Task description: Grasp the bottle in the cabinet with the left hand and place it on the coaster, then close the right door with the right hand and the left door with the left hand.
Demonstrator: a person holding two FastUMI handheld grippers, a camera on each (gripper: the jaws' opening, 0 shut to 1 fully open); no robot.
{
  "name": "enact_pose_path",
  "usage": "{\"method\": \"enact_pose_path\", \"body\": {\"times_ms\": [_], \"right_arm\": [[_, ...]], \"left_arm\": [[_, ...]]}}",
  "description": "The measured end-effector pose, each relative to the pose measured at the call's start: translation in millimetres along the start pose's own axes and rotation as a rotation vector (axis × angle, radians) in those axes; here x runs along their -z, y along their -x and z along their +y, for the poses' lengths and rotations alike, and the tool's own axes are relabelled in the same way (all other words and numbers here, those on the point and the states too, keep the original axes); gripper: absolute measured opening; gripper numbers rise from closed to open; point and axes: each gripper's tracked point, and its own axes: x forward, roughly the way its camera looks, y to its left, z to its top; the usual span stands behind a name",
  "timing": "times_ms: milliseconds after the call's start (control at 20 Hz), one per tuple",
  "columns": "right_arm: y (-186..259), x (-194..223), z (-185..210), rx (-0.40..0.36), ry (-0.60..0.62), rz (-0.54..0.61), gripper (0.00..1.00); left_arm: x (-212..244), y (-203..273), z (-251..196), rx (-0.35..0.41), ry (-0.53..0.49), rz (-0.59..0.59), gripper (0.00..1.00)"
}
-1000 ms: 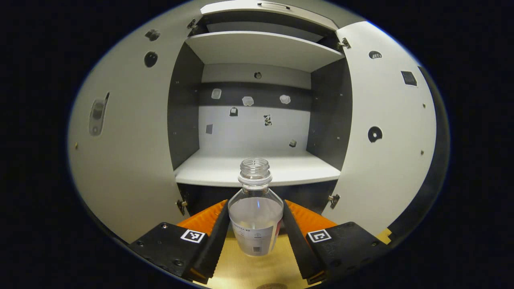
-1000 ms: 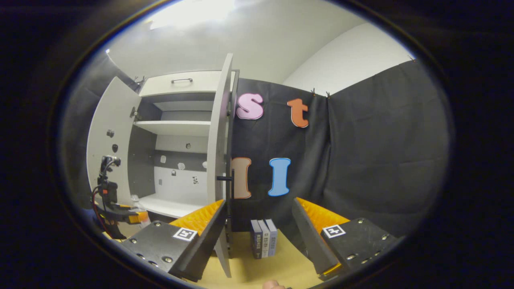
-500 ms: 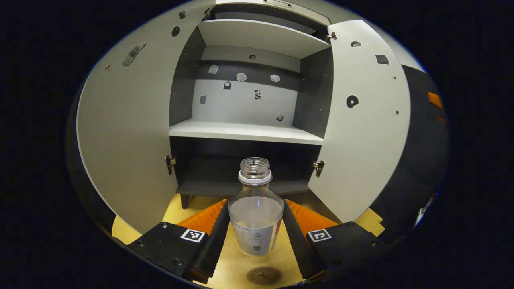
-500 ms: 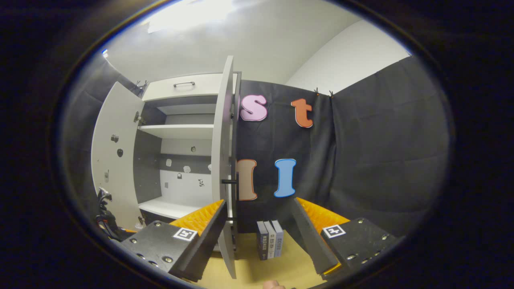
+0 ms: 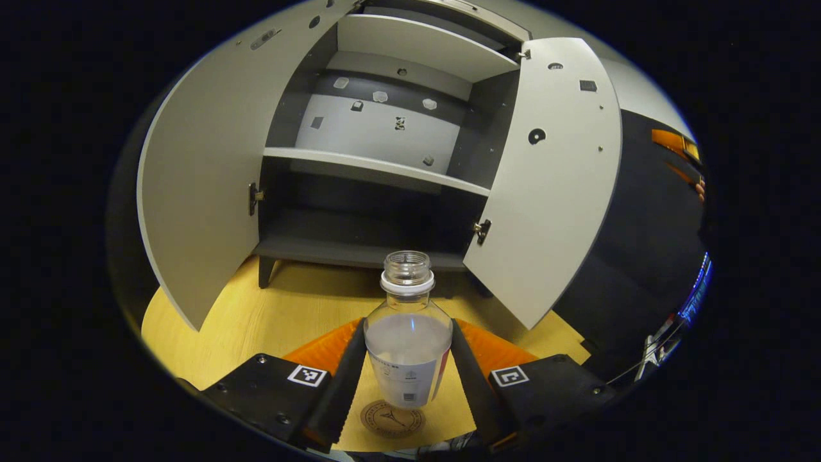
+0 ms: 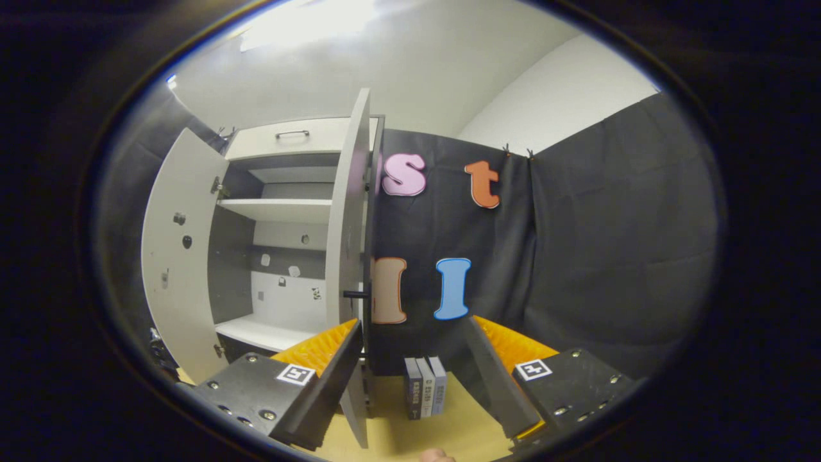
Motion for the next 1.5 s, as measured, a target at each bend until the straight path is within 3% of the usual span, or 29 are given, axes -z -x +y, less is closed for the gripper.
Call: {"method": "enact_pose_path", "body": {"times_ms": [50,200,300,450,500,600,650,850,900,950,1000,1050,1100,1200,1250,1300,1450,1500], "right_arm": [[-2.0,0.5,1.9,-0.003,0.005,-0.001,0.93],[-9.7,2.3,5.6,-0.015,0.015,-0.004,1.00],[-13.4,4.4,7.6,-0.025,0.019,-0.002,0.98],[-20.1,8.0,10.8,-0.034,0.019,-0.002,0.98],[-21.2,8.4,11.6,-0.037,0.018,-0.001,0.93],[-24.5,9.2,11.2,-0.043,0.020,0.002,0.98],[-25.9,12.3,12.0,-0.045,0.023,0.005,0.93],[-28.8,14.2,11.0,-0.053,0.032,0.012,0.93],[-29.1,14.2,10.9,-0.053,0.032,0.013,0.98],[-29.8,15.1,10.7,-0.054,0.033,0.015,0.93],[-29.8,15.6,10.2,-0.055,0.034,0.017,0.98],[-30.7,17.4,9.5,-0.057,0.035,0.019,0.93],[-30.3,18.3,10.3,-0.059,0.037,0.020,0.98],[-31.3,19.7,10.9,-0.063,0.040,0.024,0.98],[-31.9,20.2,12.6,-0.066,0.040,0.026,0.93],[-32.8,21.6,13.5,-0.070,0.037,0.029,0.98],[-33.2,23.1,19.6,-0.084,0.032,0.032,0.98],[-33.2,24.0,20.2,-0.087,0.032,0.032,0.93]], "left_arm": [[8.5,0.9,2.1,-0.010,-0.007,0.009,0.78],[25.8,0.3,13.7,-0.059,-0.048,0.030,0.78],[37.8,-1.0,16.7,-0.069,-0.053,0.054,0.79],[51.8,-4.9,21.0,-0.074,-0.042,0.070,0.79],[57.4,-6.1,21.1,-0.073,-0.031,0.077,0.81],[64.9,-7.4,18.7,-0.069,-0.008,0.081,0.79],[68.0,-8.0,17.8,-0.067,-0.008,0.079,0.79],[83.0,-9.1,10.0,-0.054,-0.055,0.105,0.79],[83.4,-9.2,8.6,-0.053,-0.067,0.093,0.79],[82.3,-9.4,7.9,-0.051,-0.077,0.083,0.80],[85.5,-8.0,7.5,-0.054,-0.078,0.093,0.80],[85.4,-7.9,6.1,-0.054,-0.080,0.091,0.80],[85.6,-7.2,5.0,-0.053,-0.083,0.095,0.80],[87.0,-4.1,3.6,-0.055,-0.095,0.102,0.81],[87.0,-2.6,3.7,-0.057,-0.102,0.102,0.81],[84.9,-1.3,3.2,-0.059,-0.108,0.100,0.81],[78.3,1.0,0.6,-0.060,-0.117,0.094,0.81],[76.4,2.1,-1.4,-0.056,-0.117,0.092,0.81]]}}
